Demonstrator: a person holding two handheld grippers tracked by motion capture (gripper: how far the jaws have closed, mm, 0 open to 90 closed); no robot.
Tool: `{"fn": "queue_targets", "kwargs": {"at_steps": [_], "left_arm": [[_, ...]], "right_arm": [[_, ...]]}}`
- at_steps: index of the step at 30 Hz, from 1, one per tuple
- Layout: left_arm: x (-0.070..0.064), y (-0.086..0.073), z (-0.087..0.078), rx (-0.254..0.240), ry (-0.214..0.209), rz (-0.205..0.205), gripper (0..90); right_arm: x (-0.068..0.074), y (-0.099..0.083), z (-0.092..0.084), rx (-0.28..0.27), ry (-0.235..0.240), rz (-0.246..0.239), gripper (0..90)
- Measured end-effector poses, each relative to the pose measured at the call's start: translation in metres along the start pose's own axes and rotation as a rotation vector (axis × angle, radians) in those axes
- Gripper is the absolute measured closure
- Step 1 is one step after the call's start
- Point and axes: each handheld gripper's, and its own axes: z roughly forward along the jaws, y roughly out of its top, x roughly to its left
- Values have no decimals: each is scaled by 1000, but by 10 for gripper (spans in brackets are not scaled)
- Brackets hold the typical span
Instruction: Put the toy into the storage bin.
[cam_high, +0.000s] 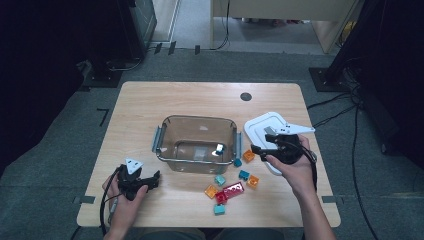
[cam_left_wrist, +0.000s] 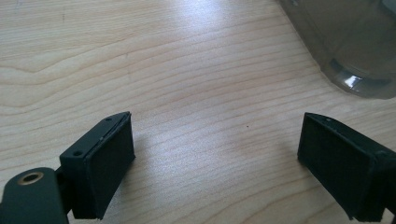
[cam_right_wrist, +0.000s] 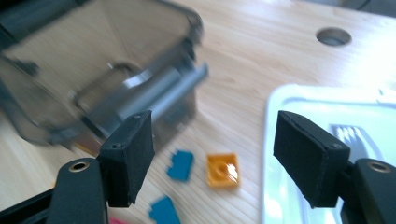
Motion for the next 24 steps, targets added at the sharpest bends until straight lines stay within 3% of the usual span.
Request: {"fn": "queue_targets", "kwargs": {"at_steps": [2, 6, 15, 18, 24], "left_arm": [[0, 0, 0, 1, 0, 1, 105], [0, 0, 0, 1, 0, 1, 105], [0, 0, 0, 1, 0, 1, 105], [0, 0, 0, 1, 0, 1, 105], [0, 0, 0, 1, -1, 2, 105]], "right_arm": [[-4, -5, 0, 4, -25, -9, 323], [-9, -17, 6, 14, -27, 5, 375], [-12, -42, 43, 79, -44, 16, 498], [-14, -50, 54, 101, -45, 35, 513], [-11, -58, 69, 123, -51, 22, 506]]}}
